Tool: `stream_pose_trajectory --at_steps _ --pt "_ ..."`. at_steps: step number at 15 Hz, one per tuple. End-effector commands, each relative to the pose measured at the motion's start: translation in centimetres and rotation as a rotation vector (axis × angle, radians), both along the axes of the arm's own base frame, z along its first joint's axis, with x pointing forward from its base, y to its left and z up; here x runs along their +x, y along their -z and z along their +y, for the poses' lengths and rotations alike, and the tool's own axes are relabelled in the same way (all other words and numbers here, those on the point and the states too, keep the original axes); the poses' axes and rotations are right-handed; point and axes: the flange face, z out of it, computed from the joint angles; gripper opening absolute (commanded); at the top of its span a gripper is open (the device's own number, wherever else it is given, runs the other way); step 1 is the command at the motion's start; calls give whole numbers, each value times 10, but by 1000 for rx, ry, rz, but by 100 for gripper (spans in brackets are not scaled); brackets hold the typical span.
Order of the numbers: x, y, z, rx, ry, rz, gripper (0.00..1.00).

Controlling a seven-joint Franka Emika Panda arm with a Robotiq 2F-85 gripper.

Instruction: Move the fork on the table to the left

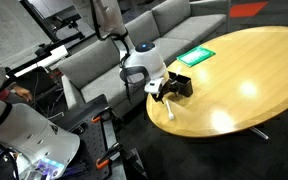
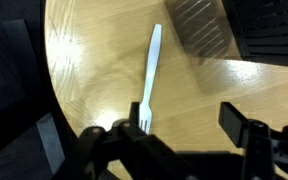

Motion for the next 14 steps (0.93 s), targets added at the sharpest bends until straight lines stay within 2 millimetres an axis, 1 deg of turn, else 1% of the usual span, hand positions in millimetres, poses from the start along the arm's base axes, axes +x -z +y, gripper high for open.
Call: stream_pose_trajectory --at_steps 1,7,10,14 --pt "-24 -51 -9 -40 -20 -7 100" --pt "-58 -127 -26 -69 -79 -40 100" --pt "-66 -162 -28 -56 -132 -62 100" --pt "-69 -193 -25 -43 -208 -69 100"
